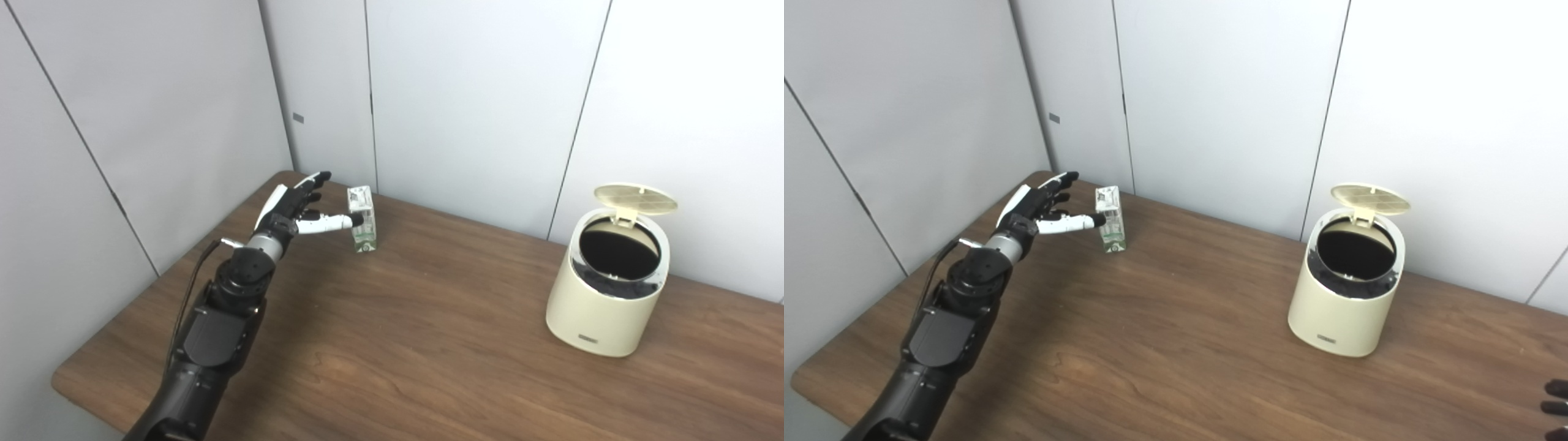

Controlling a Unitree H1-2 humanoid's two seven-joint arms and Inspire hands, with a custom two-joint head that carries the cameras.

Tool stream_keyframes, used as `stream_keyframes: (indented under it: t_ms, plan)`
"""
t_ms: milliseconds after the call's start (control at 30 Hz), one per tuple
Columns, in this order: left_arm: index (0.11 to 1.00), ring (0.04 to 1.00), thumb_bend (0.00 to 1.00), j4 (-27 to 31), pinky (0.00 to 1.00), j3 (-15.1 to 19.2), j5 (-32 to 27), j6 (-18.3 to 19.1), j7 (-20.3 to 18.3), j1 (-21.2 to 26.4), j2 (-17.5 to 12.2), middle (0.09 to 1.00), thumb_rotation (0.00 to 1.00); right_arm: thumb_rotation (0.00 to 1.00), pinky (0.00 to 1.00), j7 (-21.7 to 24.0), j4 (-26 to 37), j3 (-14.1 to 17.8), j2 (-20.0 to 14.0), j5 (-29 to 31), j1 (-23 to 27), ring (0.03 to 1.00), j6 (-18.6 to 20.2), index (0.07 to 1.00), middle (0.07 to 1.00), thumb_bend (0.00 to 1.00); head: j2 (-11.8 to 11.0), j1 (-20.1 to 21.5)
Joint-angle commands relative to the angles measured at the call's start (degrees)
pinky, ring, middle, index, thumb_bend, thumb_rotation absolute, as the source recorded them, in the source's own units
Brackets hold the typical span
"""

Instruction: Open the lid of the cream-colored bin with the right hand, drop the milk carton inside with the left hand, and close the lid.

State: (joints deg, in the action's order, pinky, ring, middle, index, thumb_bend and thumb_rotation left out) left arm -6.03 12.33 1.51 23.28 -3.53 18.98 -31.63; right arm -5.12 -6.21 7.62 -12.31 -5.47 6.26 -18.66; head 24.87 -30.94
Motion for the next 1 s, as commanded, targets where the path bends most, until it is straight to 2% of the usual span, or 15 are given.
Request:
stream_keyframes:
  t_ms: [0, 167, 333, 500, 600, 700, 867, 967]
  plan:
    - [0.971, 0.905, 1.0, 0.3, 0.79, -0.7, 2.0, 0.0, -0.3, 3.3, -3.2, 0.955, 0.3, 0.87, 0.35, -0.2, -0.8, -0.2, 0.7, 0.3, -0.3, 0.572, -1.7, 0.593, 0.633, 0.96, 0.0, 0.0]
    - [0.954, 0.888, 1.0, -2.4, 0.74, -1.1, 1.8, -0.4, -0.7, 4.9, -3.6, 0.943, 0.28, 0.87, 0.35, -0.1, -1.0, -0.3, 0.6, 0.2, -0.3, 0.576, -2.2, 0.599, 0.64, 0.96, -0.1, 0.3]
    - [0.937, 0.882, 1.0, -4.2, 0.76, -1.7, 2.4, -0.5, -0.9, 5.8, -3.9, 0.93, 0.3, 0.87, 0.36, 0.1, -1.1, -0.4, 0.4, 0.3, -0.4, 0.581, -2.6, 0.602, 0.641, 0.96, -0.3, 0.7]
    - [0.94, 0.889, 1.0, -6.0, 0.77, -1.3, 2.4, -0.4, -0.7, 6.7, -3.4, 0.932, 0.28, 0.88, 0.35, 0.0, 0.3, -0.3, 0.7, 0.1, -0.9, 0.573, -0.8, 0.597, 0.635, 0.98, -0.4, 0.9]
    - [0.946, 0.879, 1.0, -7.7, 0.76, -0.6, 1.2, -1.5, -1.1, 7.3, -2.9, 0.926, 0.25, 0.87, 0.34, 0.0, 0.9, -0.3, 0.8, 0.1, -1.2, 0.563, -0.4, 0.592, 0.628, 0.98, -0.3, 1.1]
    - [0.954, 0.874, 1.0, -8.7, 0.74, -1.4, 1.7, -3.0, -1.9, 7.4, -3.3, 0.926, 0.26, 0.88, 0.34, 0.0, 1.6, -0.4, 0.9, -0.2, -1.5, 0.565, 0.0, 0.593, 0.629, 0.98, -0.2, 1.4]
    - [0.962, 0.912, 1.0, -8.8, 0.83, -2.8, 3.1, -3.8, -1.9, 7.5, -3.5, 0.939, 0.31, 0.89, 0.33, -0.5, 2.3, -0.3, 1.2, -0.9, -1.8, 0.558, 0.7, 0.589, 0.625, 0.99, -0.3, 1.9]
    - [0.957, 0.913, 1.0, -8.3, 0.83, -3.8, 4.3, -3.6, -1.7, 7.6, -3.4, 0.936, 0.33, 0.89, 0.33, -0.4, 2.4, -0.3, 1.1, -1.1, -2.0, 0.556, 0.6, 0.59, 0.626, 0.99, -0.1, 2.0]
